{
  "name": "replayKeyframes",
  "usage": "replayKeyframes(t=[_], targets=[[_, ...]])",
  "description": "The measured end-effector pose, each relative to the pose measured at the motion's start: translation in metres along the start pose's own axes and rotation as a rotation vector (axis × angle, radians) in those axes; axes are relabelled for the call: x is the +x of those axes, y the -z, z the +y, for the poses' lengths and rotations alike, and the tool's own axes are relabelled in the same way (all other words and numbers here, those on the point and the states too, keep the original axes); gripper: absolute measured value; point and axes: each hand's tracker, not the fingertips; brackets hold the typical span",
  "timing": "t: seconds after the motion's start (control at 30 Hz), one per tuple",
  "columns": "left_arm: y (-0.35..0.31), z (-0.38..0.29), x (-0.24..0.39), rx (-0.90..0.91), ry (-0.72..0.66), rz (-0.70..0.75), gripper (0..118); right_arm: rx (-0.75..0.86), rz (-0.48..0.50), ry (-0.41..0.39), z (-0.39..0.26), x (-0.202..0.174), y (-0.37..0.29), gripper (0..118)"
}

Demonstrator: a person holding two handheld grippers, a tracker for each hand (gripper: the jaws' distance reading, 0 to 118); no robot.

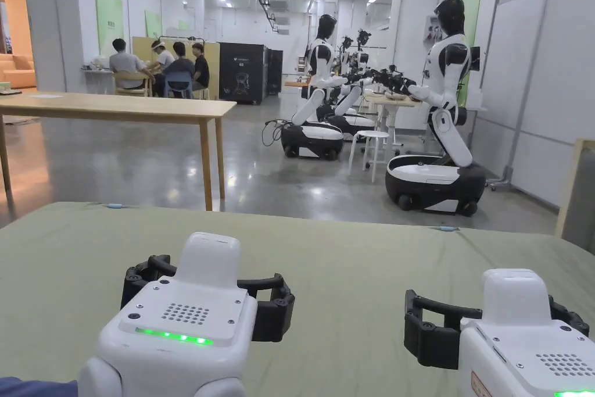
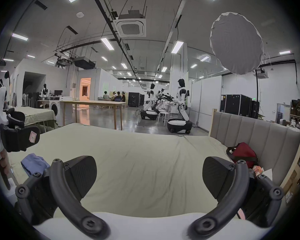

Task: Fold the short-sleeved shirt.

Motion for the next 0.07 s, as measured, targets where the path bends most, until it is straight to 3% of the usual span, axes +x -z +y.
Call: replayKeyframes(t=[0.07], targets=[[0.0007, 0.0028, -0.0050, -0.026, -0.018, -0.015, 118, 0.003, -0.001, 0.003, 0.0002, 0.0002, -0.0007, 118]])
